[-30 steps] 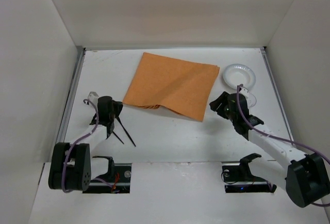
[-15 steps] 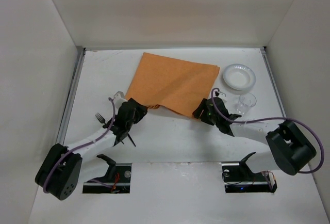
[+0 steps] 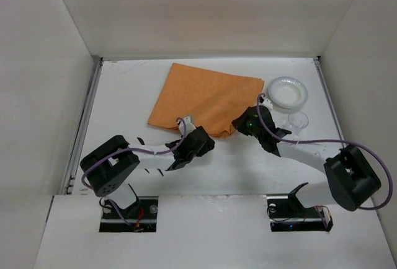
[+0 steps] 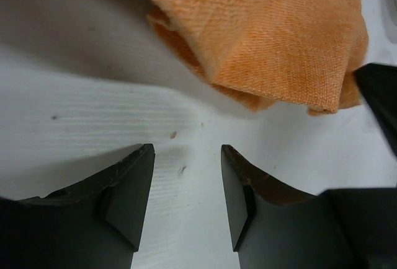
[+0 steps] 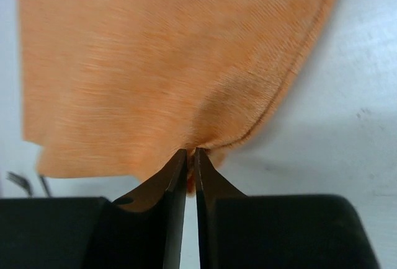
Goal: Set the dinner table for one person
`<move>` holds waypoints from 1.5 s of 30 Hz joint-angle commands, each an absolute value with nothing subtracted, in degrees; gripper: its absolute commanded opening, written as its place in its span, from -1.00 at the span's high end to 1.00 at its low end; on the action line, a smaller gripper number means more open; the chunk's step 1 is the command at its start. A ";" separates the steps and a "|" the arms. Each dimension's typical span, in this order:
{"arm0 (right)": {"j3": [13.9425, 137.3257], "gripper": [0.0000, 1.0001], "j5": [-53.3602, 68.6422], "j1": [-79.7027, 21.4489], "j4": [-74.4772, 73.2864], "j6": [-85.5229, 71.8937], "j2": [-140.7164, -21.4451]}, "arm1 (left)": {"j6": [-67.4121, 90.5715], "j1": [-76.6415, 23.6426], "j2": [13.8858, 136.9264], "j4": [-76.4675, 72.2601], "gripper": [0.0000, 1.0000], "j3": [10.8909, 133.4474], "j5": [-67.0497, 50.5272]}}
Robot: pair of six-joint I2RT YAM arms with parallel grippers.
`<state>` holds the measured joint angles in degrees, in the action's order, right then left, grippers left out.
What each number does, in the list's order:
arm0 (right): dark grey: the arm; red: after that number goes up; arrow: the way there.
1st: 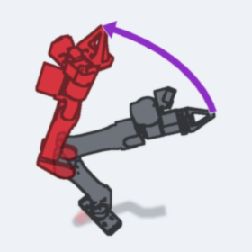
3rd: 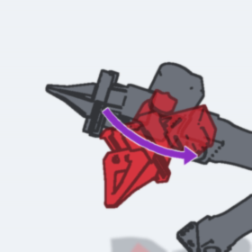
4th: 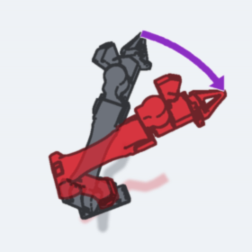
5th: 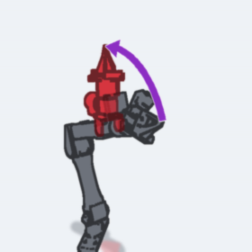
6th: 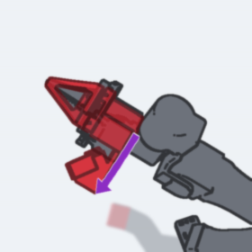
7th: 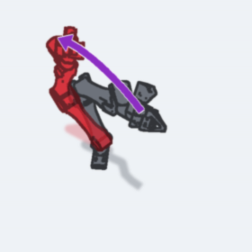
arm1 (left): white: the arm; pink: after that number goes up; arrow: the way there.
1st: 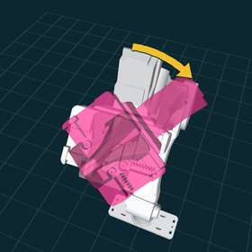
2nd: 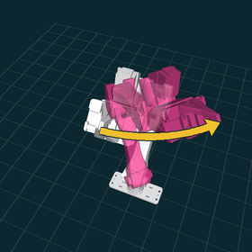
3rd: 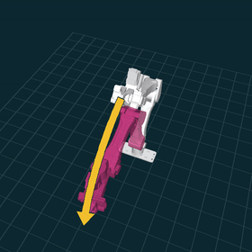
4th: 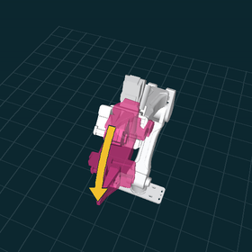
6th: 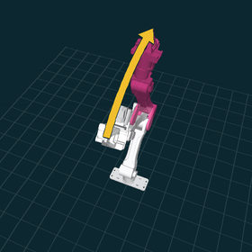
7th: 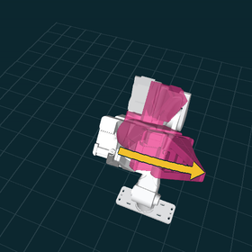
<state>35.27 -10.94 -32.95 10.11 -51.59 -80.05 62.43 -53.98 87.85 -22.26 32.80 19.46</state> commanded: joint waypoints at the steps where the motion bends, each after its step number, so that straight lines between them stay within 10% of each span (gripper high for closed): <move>1: 39.55 0.69 -11.51 -32.04 9.77 -48.52 -74.54 | 64.24 -54.36 90.60 -25.40 0.09 36.47 21.45; 12: 36.31 0.54 -9.32 -31.24 7.56 -48.08 -67.77 | 67.94 -55.76 102.64 -27.60 0.10 45.34 22.24; 21: 28.66 -0.04 -11.51 -29.58 8.00 -49.22 -63.11 | 70.92 -57.08 102.32 -30.49 0.89 47.03 19.07; 45: 30.06 -0.14 -14.50 -25.35 4.83 -43.77 -66.18 | 57.41 -54.12 74.38 -13.65 0.14 36.83 28.29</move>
